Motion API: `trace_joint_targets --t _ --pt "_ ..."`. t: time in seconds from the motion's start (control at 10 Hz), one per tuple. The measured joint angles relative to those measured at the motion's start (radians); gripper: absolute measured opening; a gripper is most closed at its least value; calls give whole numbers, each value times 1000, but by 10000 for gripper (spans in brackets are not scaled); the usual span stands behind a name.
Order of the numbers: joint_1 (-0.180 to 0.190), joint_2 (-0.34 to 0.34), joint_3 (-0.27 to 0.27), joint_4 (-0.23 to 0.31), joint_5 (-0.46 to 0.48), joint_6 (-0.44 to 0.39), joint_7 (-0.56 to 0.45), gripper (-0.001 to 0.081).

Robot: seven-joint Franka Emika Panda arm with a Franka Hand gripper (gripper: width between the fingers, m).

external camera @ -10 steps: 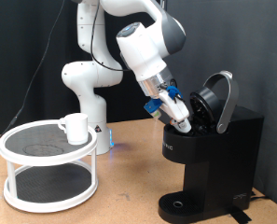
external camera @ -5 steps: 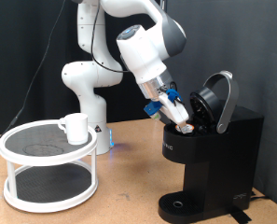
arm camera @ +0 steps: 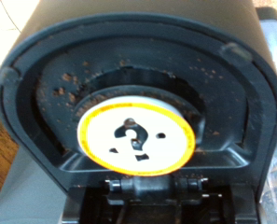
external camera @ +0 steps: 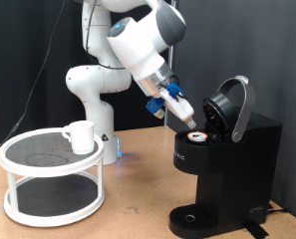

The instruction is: Make a cup of coffee with the keurig machine

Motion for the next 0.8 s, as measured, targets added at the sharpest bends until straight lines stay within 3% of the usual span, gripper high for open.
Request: trace_joint_targets --t 0.3,0.8 --pt "0 1 2 3 27 -7 -21 734" --pt "0 -44 -11 91 76 -138 -48 734"
